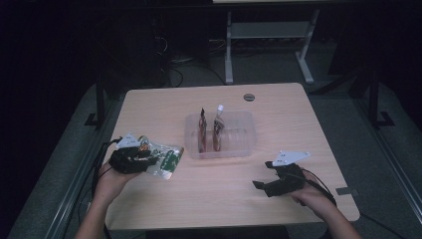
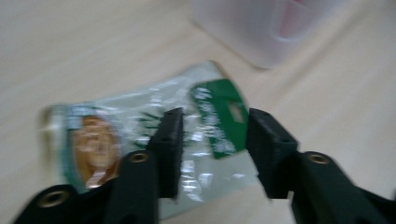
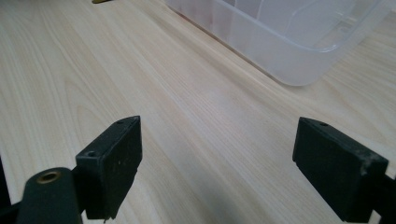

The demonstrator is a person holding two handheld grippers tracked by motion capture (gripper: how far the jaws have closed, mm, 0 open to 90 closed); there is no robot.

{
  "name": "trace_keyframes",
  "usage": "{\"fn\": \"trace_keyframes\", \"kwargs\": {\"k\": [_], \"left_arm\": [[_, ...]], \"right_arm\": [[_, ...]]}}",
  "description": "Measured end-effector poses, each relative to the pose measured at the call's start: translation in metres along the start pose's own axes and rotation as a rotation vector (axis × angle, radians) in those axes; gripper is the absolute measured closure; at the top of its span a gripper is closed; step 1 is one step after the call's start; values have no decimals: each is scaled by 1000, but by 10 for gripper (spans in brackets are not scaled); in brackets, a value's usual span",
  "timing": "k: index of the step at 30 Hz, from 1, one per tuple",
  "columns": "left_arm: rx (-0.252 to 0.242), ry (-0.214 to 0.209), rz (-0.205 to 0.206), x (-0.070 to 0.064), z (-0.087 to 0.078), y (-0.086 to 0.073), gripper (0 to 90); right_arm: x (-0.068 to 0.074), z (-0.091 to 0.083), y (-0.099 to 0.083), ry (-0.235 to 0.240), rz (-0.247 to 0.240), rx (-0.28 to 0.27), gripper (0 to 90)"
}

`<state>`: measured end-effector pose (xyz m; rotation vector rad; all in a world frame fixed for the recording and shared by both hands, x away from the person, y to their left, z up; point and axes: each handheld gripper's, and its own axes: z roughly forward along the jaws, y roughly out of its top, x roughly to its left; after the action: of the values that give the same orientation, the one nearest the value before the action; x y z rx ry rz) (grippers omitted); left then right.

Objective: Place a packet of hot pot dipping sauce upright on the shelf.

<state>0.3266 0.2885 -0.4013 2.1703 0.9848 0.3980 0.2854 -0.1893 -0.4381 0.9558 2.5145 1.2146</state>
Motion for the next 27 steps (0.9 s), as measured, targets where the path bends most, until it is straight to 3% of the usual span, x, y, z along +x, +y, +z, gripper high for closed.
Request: {"fn": "trace_keyframes", "kwargs": {"k": [1,3,4,5,9,16,19,21,24,27], "left_arm": [[-10,18,-16,4,0,1,594],[-12,54,-26,15,-2,3,690],[-15,59,-37,20,-2,3,690],[-21,67,-60,31,-2,3,767],[-17,97,-77,47,2,4,892],[-19,109,-89,67,30,23,898],[15,119,-89,75,54,31,899],[28,116,-92,77,60,31,899],[115,123,-79,80,80,26,899],[120,107,-82,79,83,23,899]], "right_arm": [[0,0,0,0,0,0,154],[1,1,1,-1,-10,-4,154],[1,1,1,-1,-10,-4,154],[1,2,1,-4,-5,4,154],[-1,4,0,-12,-8,13,154],[-4,4,-1,-22,-5,14,154],[-4,5,-1,-21,1,19,155],[-4,5,-1,-21,-3,19,154],[-5,3,-2,-24,-2,19,155],[-6,3,-3,-25,-8,18,155]]}}
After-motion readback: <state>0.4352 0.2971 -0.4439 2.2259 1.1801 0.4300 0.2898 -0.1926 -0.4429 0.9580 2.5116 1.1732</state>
